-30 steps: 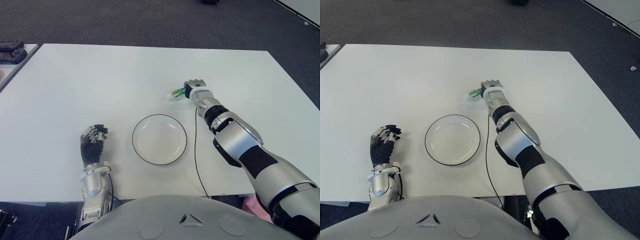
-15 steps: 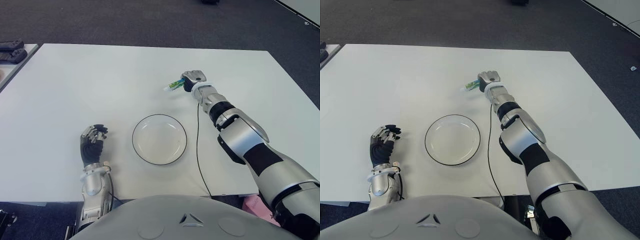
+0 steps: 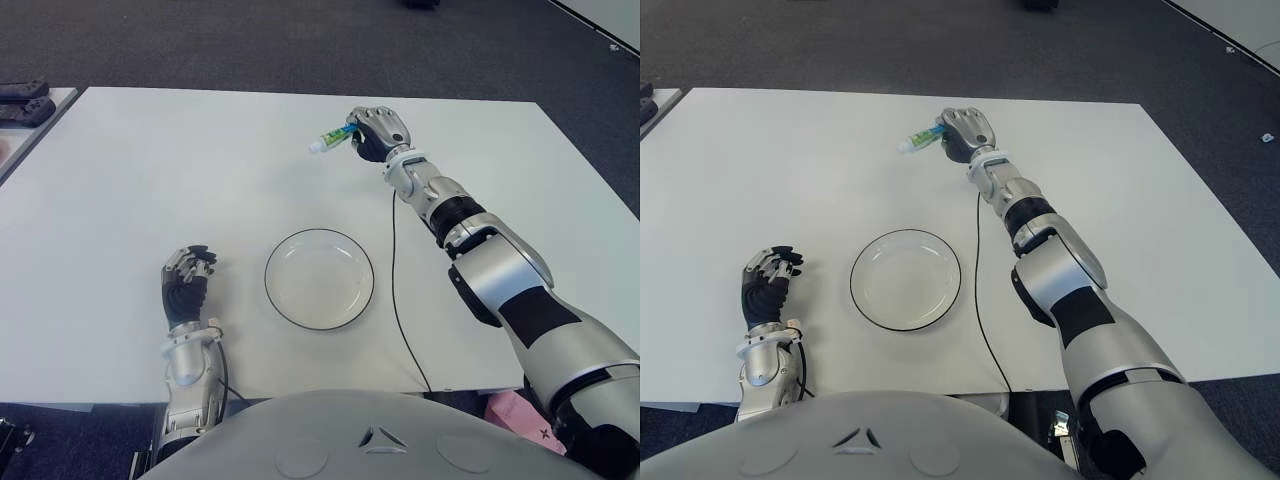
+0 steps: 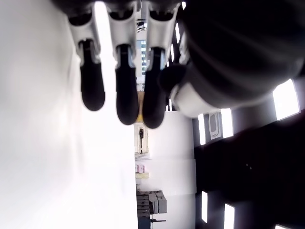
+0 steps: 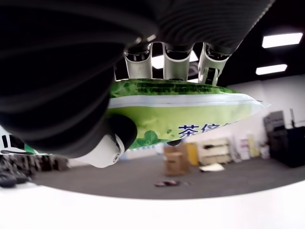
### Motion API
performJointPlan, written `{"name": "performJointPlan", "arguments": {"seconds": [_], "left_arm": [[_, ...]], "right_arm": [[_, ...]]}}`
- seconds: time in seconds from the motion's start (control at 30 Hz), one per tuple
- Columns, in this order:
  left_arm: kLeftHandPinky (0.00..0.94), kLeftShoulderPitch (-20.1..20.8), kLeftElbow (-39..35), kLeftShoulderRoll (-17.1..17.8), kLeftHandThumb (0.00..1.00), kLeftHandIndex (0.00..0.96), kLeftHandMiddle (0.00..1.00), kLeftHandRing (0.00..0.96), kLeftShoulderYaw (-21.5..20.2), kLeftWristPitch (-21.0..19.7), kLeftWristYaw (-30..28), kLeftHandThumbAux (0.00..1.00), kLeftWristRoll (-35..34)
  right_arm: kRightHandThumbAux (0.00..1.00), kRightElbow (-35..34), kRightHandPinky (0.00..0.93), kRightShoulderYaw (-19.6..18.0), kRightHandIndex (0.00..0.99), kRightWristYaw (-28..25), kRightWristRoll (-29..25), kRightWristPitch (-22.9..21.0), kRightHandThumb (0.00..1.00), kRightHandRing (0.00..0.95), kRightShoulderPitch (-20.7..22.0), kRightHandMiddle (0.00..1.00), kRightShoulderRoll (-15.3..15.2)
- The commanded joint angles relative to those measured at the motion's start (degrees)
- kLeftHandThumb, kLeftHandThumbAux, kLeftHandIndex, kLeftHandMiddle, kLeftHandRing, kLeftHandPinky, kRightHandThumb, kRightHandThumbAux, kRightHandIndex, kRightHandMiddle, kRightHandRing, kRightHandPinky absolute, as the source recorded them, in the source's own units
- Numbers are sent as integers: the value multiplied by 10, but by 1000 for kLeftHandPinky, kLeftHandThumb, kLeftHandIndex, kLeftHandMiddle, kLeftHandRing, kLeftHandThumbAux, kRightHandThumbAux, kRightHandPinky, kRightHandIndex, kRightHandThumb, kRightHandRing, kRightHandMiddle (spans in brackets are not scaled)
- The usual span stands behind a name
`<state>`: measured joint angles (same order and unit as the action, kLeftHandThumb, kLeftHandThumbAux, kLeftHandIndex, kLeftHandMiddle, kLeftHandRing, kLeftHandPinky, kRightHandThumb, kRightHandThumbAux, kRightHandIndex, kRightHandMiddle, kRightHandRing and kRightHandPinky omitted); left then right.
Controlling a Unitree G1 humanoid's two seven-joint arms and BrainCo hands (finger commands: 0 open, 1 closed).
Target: Put the toothpaste on the table into the plate.
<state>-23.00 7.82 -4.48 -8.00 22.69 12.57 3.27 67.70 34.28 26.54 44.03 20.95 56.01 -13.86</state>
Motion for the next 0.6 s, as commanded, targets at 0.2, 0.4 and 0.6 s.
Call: {"name": "performJointPlan", "arguments": {"seconds": [0.2,0.4,0.6], "left_arm": [[485,4,33,-1,710,423,496,494,5,-12,2,723,8],[488,6,29,-1,709,424,488,488,7,-13,1,723,13],[492,7,29,-2,709,425,484,489,8,-13,1,723,16]], "right_arm": [[717,-157,864,2,439,30,12,70,712,865,-109,878,-49],[717,-287,861,4,440,4,21,85,714,860,-196,868,-79],[715,-357,891,20,440,21,62,97,718,879,-257,881,-95]]}}
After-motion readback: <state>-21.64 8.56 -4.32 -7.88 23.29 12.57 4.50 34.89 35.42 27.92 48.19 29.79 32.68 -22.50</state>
